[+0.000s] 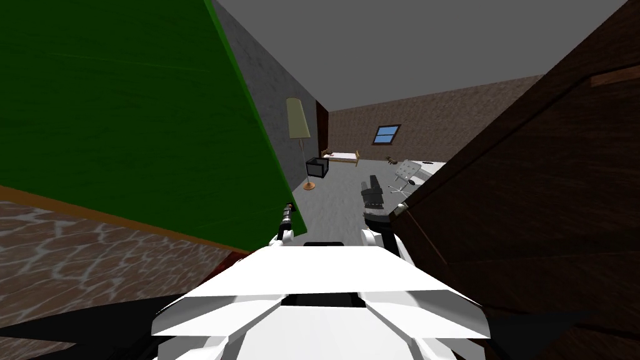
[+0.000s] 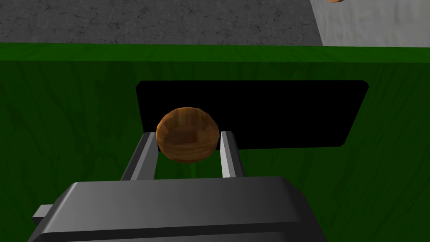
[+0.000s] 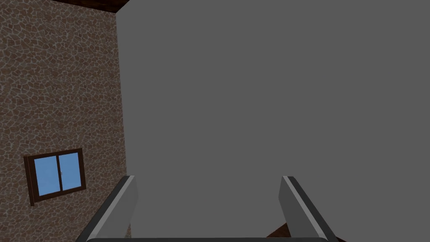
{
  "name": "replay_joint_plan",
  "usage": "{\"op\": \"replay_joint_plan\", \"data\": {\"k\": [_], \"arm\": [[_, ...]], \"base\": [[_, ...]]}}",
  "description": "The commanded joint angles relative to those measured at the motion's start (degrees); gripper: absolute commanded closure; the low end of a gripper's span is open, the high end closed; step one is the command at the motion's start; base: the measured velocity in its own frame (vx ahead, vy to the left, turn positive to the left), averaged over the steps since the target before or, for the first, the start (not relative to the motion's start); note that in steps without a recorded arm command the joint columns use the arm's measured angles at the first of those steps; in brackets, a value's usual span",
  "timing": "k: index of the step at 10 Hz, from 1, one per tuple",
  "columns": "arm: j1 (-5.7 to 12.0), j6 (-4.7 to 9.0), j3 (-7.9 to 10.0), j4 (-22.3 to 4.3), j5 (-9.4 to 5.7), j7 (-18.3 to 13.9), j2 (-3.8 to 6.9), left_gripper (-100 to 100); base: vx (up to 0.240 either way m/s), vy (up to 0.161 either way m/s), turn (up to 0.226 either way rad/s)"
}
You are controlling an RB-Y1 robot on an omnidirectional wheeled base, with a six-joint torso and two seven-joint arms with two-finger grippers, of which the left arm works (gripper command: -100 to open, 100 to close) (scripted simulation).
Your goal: Push the door open
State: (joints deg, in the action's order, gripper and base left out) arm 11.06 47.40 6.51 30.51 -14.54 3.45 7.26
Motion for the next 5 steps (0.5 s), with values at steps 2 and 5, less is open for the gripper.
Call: {"op": "replay_joint_plan", "data": {"k": [2, 5], "arm": [[-0.06, 0.09, 1.67, 0.32, -1.03, 0.83, 0.37, 100], [-0.12, 0.17, 2.75, 0.19, -1.72, 1.25, 0.61, 100]], "base": [[0.204, -0.057, 0.058], [0.107, -0.016, 0.018]]}}
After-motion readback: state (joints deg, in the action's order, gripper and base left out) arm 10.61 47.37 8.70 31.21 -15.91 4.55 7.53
